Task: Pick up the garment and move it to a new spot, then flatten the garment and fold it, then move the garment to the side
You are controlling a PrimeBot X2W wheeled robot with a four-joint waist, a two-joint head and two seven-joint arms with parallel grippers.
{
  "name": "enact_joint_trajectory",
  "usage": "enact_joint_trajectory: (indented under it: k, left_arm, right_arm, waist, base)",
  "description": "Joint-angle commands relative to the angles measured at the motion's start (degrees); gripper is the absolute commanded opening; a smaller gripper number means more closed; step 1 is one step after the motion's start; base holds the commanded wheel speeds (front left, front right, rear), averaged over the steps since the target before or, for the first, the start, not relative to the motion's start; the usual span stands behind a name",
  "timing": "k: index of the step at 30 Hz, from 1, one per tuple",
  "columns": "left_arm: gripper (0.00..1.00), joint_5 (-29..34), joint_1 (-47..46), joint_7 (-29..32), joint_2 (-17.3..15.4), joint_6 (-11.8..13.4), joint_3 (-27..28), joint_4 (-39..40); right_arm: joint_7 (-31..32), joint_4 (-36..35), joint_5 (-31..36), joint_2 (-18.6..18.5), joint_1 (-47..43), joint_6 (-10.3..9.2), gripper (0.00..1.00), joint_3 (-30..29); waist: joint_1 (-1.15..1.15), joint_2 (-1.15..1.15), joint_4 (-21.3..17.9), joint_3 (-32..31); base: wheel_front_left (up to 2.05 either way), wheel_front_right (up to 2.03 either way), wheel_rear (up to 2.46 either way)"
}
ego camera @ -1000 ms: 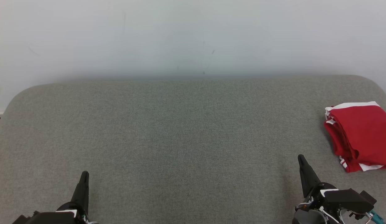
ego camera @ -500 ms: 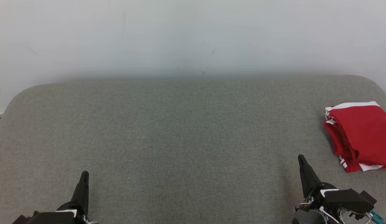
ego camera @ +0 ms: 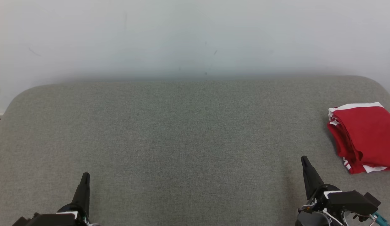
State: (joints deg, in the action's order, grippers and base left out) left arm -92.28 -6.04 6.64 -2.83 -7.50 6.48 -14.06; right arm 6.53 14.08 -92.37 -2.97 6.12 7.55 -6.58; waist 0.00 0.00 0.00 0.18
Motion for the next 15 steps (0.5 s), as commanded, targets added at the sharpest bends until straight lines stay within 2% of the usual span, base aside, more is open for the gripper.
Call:
enact_joint_trajectory:
  k: [1, 15]
  left_arm:
    - [0.00, -0.3, -0.5, 0.0, -0.1, -0.1, 0.2, -0.1]
    - [0.00, -0.3, -0.5, 0.0, -0.1, -0.1, 0.2, -0.1]
  right_arm:
    - [0.1, -0.1, -0.1, 0.2, 0.3, -0.12, 0.00, 0.0]
    - [0.1, -0.1, -0.1, 0.2, 0.3, -0.12, 0.00, 0.0]
  waist:
    - [0.00, 0.00, 0.0, 0.0]
    - [0.00, 0.00, 0.0, 0.0]
  base:
    - [0.00, 0.00, 0.00]
    - [0.00, 0.00, 0.00]
